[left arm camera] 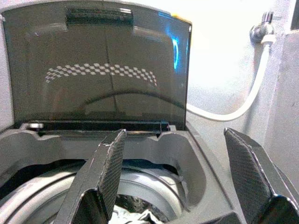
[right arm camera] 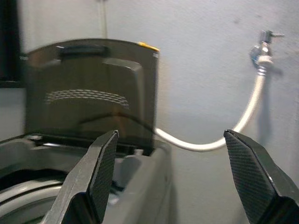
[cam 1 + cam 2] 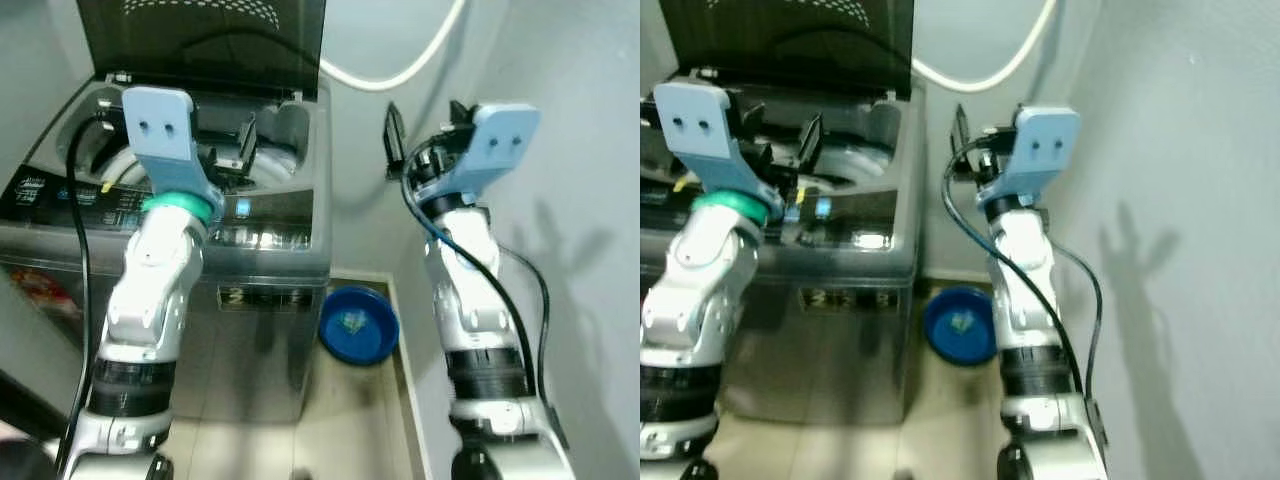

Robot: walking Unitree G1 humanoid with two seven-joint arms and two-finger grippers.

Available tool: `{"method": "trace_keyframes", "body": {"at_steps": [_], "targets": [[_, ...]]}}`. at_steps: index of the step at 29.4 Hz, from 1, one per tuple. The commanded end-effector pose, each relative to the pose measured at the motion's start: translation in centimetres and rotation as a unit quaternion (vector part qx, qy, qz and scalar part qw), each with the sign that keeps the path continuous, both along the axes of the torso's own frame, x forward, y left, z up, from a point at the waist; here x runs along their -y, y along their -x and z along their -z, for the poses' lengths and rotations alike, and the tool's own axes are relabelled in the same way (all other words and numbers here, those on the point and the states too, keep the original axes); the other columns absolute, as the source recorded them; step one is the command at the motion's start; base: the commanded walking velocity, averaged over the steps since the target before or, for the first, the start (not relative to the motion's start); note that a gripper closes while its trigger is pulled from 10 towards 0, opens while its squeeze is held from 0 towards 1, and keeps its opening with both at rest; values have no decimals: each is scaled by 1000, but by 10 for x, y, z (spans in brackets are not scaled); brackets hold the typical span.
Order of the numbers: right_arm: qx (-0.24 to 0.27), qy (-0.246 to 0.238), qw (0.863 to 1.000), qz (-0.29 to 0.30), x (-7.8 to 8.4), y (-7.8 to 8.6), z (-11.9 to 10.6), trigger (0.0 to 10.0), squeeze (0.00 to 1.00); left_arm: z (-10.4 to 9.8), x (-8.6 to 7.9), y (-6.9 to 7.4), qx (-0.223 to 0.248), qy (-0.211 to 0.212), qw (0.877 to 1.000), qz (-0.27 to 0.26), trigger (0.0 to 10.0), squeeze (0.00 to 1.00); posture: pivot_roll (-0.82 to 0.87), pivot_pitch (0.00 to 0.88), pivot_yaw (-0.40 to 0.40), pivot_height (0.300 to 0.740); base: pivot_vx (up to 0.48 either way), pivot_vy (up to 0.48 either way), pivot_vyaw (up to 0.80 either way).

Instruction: Clothes washing

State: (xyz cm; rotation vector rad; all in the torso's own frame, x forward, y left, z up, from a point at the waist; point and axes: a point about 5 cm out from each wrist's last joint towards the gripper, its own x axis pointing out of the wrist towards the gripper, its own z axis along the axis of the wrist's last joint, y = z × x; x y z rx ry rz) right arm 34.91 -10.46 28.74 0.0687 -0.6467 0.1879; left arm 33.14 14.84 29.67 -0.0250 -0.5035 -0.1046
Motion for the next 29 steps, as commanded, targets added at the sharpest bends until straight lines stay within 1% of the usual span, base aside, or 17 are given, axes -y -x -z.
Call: {"method": "trace_keyframes", "body": {"at_steps": [1,7,10,12,13,18,22,29], "targets": [[-3,2,1000,6,3,-1,1,10000,0,0,2,0,3,-3,1000,2,10000,0,124,5,-7,740,-412,0,0],[-5,10,1000,2,2,-1,3,10000,0,-1,3,-1,4,-2,1000,2,10000,0,126,5,-7,740,-398,0,0],[-5,33,999,-11,-1,-1,5,10000,0,0,4,-2,-1,-5,1000,3,10000,0,126,5,-7,740,0,0,796],[-5,33,999,-11,-1,-1,5,10000,0,0,4,-2,-1,-5,1000,3,10000,0,126,5,-7,740,0,0,800],[-9,46,999,-18,-4,-1,8,10000,0,2,6,-2,-6,-9,1000,4,10000,0,126,5,-7,740,0,0,794],[-11,55,998,-27,-6,0,11,10000,0,6,8,-3,-12,-14,1000,8,10000,0,126,5,-7,740,0,0,794],[-16,69,997,-40,-8,3,17,10000,0,13,13,-4,-22,-19,999,13,10000,0,117,4,-2,740,0,0,794],[-19,72,996,-49,-9,4,19,10000,0,16,15,-4,-24,-23,999,15,10000,0,115,7,-3,740,0,0,792]]}}
